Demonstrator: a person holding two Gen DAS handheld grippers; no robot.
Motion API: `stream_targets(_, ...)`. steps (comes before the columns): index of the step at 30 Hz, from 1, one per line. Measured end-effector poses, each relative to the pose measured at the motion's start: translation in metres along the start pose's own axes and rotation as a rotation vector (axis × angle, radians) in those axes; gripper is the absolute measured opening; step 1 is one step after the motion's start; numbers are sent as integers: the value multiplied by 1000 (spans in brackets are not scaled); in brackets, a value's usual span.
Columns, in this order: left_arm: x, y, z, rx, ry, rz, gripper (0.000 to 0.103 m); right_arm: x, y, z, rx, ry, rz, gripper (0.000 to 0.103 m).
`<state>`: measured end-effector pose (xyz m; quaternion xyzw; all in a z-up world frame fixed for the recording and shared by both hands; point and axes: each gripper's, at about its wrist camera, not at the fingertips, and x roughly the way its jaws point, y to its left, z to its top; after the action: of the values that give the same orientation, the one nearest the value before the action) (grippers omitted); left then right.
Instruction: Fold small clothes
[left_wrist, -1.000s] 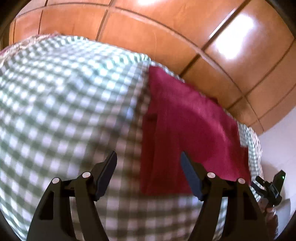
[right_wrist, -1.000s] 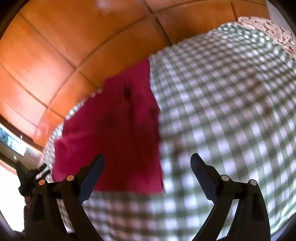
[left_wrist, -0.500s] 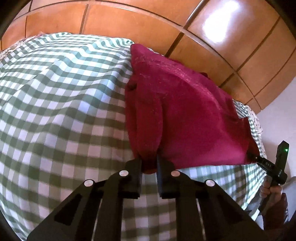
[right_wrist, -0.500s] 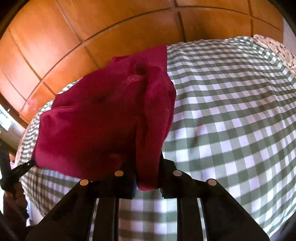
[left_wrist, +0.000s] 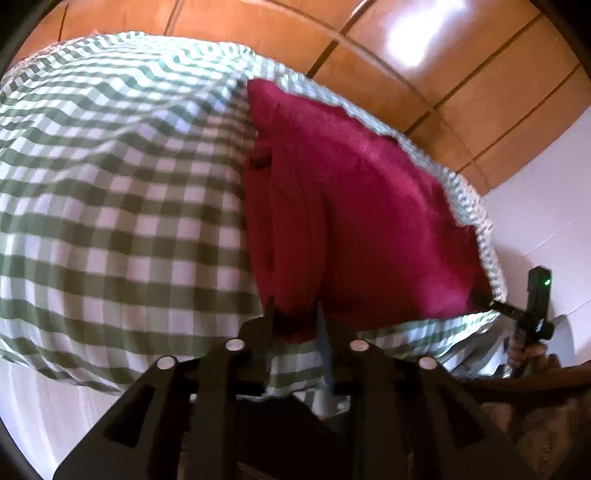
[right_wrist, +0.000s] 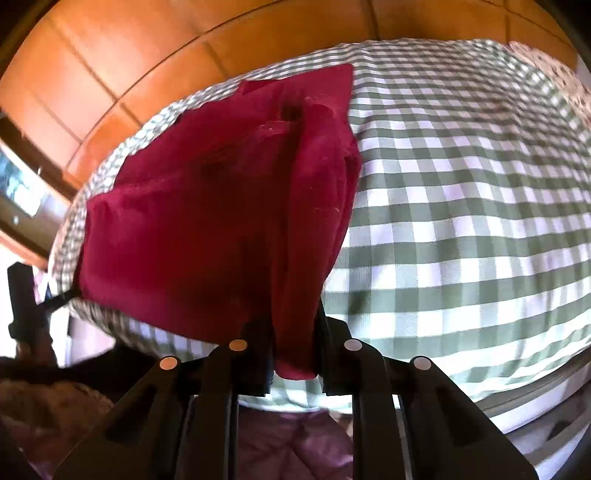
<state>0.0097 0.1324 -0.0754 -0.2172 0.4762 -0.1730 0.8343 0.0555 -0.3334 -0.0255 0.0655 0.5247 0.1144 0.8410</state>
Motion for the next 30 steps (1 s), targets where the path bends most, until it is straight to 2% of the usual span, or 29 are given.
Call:
stream_targets(2,-6,0,13,2,-36,-3,37,-7,1,8,-17,-22,-27,57)
stream_targets(3,-6,-1,23,11,-53,15,38,-12,0,15,-15,-52,-34,60)
stream_targets(7,4,3,57,19,-87,45,45,-14,1,46,-15,-158,-104,61)
stream_targets(9,14,6,74,11,-96,68,46,-4,0,63,-13,-181,-129,61)
stream_targets(11,25,6,86,12,-93,42,49,10,0,76,-18,-182,-142,61)
stream_targets(12,31,8,92,-4,-91,44,50,16,1,80,-24,-177,-145,59)
stream_targets(14,43,9,100,-22,-79,27,50,29,4,86,-44,-157,-160,41)
stream_targets(18,52,4,104,-5,-76,12,49,35,4,87,-26,-156,-139,29)
stream_targets(19,53,4,104,-5,-74,14,46,35,4,86,-23,-157,-136,21)
stream_targets(20,52,3,103,7,-75,7,26,34,3,85,-18,-157,-143,12)
stream_targets(21,50,0,102,28,-80,3,13,33,3,84,-14,-158,-148,10)
stream_targets(23,40,-6,97,58,-107,7,9,26,5,82,-16,-169,-149,9)
stream_targets(30,-3,-25,97,118,-206,-29,7,-18,29,79,-100,-236,-122,8)
